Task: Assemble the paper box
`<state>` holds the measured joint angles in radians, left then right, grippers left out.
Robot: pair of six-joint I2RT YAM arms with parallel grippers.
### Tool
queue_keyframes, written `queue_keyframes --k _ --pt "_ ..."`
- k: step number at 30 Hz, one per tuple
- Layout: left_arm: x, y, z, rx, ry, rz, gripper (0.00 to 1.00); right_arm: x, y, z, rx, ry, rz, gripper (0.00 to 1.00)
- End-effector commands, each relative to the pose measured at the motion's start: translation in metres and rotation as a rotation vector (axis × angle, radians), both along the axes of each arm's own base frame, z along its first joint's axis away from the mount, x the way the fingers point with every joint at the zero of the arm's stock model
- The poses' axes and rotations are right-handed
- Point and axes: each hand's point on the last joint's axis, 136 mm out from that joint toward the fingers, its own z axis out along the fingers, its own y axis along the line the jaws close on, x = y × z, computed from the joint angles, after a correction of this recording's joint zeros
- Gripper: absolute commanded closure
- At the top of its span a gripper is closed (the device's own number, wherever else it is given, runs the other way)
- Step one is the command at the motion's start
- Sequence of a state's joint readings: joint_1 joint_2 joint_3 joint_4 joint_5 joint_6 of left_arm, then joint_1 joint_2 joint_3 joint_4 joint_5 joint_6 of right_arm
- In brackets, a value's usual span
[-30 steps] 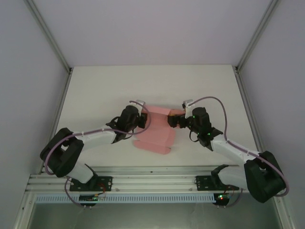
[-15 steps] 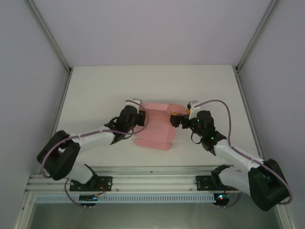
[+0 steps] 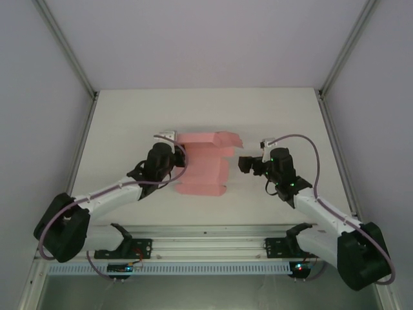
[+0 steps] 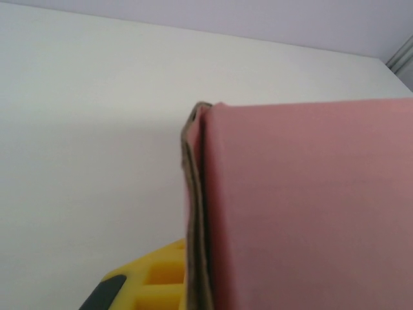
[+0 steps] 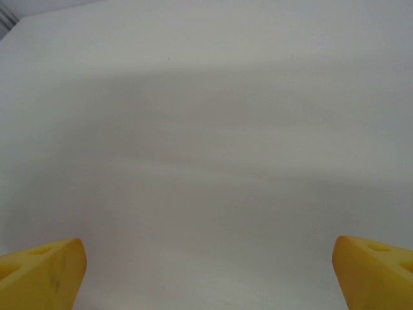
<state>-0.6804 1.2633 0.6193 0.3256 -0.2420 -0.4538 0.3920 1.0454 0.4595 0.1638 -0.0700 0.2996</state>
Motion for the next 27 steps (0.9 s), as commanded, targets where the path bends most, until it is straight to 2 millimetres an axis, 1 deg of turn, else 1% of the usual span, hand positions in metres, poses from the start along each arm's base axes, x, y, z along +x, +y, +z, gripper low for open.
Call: queue_keyframes --k 1,4,6,8,10,12,16,21,23,27 --pt "-0.002 -0.004 0.008 -0.019 -0.023 -0.033 1.00 0.009 0.015 0.018 0.075 -0.040 0.049 0.00" --pt "-0.002 -0.010 0.006 -0.020 -0.017 -0.061 1.00 0.015 0.026 0.029 0.113 -0.090 0.087 0.00" --pt "-0.003 -0.016 0.005 -0.025 -0.015 -0.093 1.00 0.017 0.031 0.033 0.135 -0.106 0.108 0.00" --pt "-0.002 -0.018 0.003 -0.026 -0.009 -0.096 1.00 0.020 0.035 0.037 0.153 -0.125 0.121 0.00" --pt "0.000 -0.017 0.000 -0.021 0.000 -0.083 1.00 0.017 0.043 0.037 0.172 -0.116 0.166 0.00" --pt "0.000 -0.019 -0.002 -0.016 0.012 -0.090 1.00 0.018 0.048 0.044 0.191 -0.137 0.187 0.00" --pt "0.001 -0.023 -0.005 -0.019 0.020 -0.104 1.00 0.011 0.060 0.052 0.223 -0.161 0.260 0.00" --pt "0.001 -0.028 -0.002 -0.034 0.016 -0.125 1.00 0.009 0.064 0.049 0.212 -0.157 0.269 0.00" --pt "0.000 -0.030 -0.001 -0.049 0.014 -0.136 1.00 0.010 0.070 0.046 0.202 -0.155 0.280 0.00" --pt "-0.001 -0.035 0.004 -0.077 0.011 -0.159 1.00 0.013 0.084 0.032 0.167 -0.128 0.294 0.00"
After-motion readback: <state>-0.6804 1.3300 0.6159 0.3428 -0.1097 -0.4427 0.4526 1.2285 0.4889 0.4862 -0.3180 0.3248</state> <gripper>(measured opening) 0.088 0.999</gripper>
